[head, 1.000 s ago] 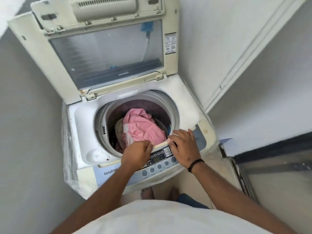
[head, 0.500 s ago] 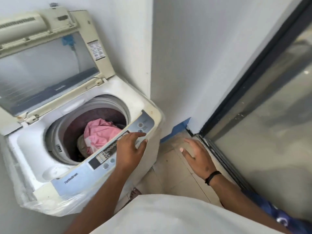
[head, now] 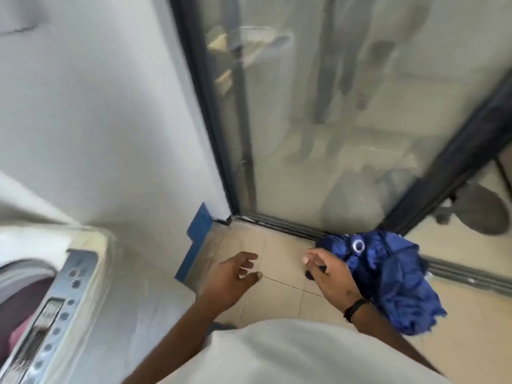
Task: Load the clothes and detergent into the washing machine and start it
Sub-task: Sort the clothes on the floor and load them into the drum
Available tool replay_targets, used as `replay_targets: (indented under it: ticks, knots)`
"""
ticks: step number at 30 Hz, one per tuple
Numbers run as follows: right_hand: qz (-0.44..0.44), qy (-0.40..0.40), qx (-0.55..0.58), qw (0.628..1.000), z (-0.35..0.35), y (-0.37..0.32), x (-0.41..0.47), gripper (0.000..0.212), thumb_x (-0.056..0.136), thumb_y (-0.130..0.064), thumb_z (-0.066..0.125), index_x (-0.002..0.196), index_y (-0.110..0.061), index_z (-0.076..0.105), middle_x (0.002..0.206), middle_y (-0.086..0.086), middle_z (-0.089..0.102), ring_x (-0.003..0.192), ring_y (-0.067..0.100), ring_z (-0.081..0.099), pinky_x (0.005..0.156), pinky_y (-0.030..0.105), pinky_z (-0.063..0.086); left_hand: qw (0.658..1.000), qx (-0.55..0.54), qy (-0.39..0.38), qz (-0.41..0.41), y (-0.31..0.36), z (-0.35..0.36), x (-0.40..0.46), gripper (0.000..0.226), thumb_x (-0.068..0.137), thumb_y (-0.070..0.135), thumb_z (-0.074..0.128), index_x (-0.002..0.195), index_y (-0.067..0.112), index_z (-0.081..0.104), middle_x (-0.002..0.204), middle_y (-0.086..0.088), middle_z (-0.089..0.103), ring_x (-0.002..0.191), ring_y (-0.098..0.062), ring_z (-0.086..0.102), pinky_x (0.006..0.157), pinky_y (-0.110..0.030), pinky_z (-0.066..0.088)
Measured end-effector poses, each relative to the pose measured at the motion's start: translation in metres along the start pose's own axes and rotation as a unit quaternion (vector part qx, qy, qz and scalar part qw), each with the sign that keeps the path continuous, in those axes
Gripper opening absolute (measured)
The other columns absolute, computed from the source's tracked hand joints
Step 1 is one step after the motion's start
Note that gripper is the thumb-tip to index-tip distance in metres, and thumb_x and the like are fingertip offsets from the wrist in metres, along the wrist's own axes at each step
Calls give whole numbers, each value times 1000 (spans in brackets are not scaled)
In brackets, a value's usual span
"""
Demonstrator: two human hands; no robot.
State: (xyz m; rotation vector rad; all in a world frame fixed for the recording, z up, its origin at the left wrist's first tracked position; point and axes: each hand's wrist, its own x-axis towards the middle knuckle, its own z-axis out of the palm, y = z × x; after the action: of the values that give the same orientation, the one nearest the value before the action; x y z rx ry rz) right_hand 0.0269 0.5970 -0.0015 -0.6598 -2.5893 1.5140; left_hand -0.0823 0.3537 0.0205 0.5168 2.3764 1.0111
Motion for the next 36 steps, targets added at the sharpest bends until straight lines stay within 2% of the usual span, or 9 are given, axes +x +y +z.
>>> replay_targets:
  ticks: [3,8,12,16,21,25,28,31,36]
  knots:
    - [47,71,51,995,-31,25,-23,27,96,-35,61,118,-19,66,113,-5,69,105,7,64,93,31,52,996,26,-74,47,44,28,23,39,88,40,74,124,39,60,111,15,66,97,0,64,81,-12,49]
    - [135,153,97,974,-66,70,-56,30,95,-39,61,119,-22,65,107,-7,69,103,8,64,90,29,53,979,82,-162,95,99,73,61,43,89,31,74,129,32,60,119,10,64,102,-7,64,93,-28,52]
    - [183,221,108,952,-101,99,-69,35,91,-52,58,116,-28,63,103,-7,67,98,11,65,88,38,55,956,119,-234,128,131,115,90,44,87,29,75,126,38,59,123,13,61,99,-5,63,88,-24,50]
    - [245,264,103,927,-136,129,-72,37,95,-48,57,124,-25,61,114,-4,65,105,15,63,91,39,54,928,138,-311,153,167,172,128,48,79,37,76,125,36,61,124,11,61,94,-8,66,87,-23,51]
    - [311,234,66,919,-164,155,-62,38,95,-40,60,127,-20,62,122,2,64,112,20,61,94,36,51,906,149,-363,158,201,246,179,42,86,27,76,126,31,63,120,7,61,84,-7,67,84,-25,52]
    - [339,185,16,922,-174,181,-48,41,93,-44,60,129,-25,60,125,0,61,112,22,59,92,37,50,891,182,-400,111,191,299,211,39,85,28,77,121,27,65,114,0,65,97,-12,65,92,-31,53]
    - [360,194,26,912,-179,212,-29,39,93,-42,60,129,-25,59,125,-1,59,100,24,62,88,35,50,858,265,-430,93,163,334,228,44,78,41,71,120,28,65,118,2,64,101,-14,63,90,-32,51]
    - [385,188,44,902,-168,252,-12,44,93,-45,55,133,-26,54,127,-3,56,108,23,59,96,36,47,829,325,-450,69,136,359,238,47,79,40,66,124,28,62,125,3,61,108,-18,62,89,-31,49]
    - [432,111,79,891,-135,345,15,56,91,-46,54,144,-30,41,138,-5,47,113,22,56,97,34,48,845,313,-433,6,97,424,270,37,87,37,68,122,30,61,120,13,59,100,-11,63,87,-30,50]
